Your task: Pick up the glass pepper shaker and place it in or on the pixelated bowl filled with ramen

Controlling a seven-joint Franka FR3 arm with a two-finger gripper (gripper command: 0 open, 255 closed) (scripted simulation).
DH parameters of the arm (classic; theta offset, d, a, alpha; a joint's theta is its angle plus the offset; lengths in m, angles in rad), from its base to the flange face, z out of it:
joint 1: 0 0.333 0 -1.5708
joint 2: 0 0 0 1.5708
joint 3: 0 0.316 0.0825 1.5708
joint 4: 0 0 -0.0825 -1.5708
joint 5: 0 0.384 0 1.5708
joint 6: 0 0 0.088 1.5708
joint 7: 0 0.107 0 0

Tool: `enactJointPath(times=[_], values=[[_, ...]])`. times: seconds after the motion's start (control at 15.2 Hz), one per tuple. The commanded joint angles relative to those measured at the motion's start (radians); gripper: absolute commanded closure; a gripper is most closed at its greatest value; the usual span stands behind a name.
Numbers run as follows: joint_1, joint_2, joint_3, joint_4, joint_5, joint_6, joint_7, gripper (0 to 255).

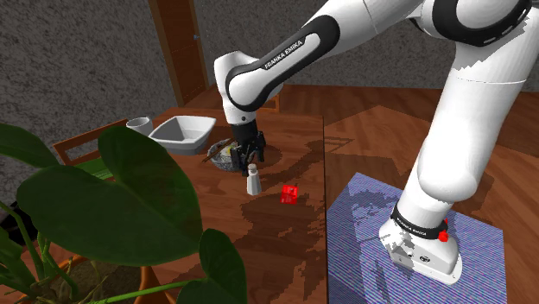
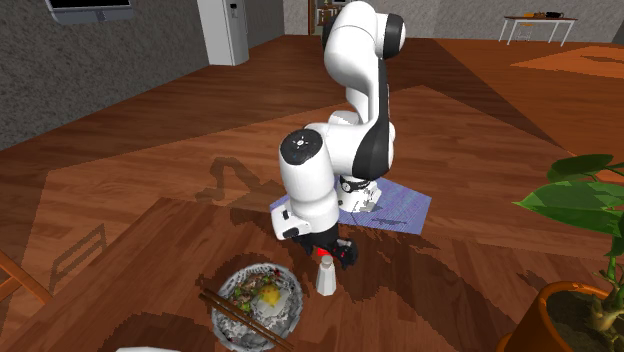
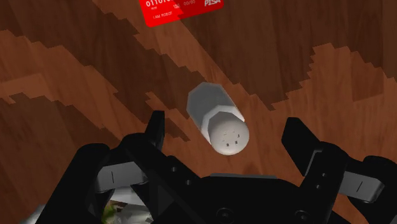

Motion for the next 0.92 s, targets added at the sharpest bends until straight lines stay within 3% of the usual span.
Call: enactJointPath(times=[0.0, 0.26, 0.33, 0.86], values=[[0.001, 0.001, 0.000, -0.002, 0.000, 0.003, 0.001, 0], [0.001, 0.001, 0.000, -0.002, 0.000, 0.003, 0.001, 0], [0.001, 0.001, 0.000, -0.002, 0.000, 0.003, 0.001, 255], [0.001, 0.001, 0.001, -0.002, 0.000, 0.004, 0.002, 255]])
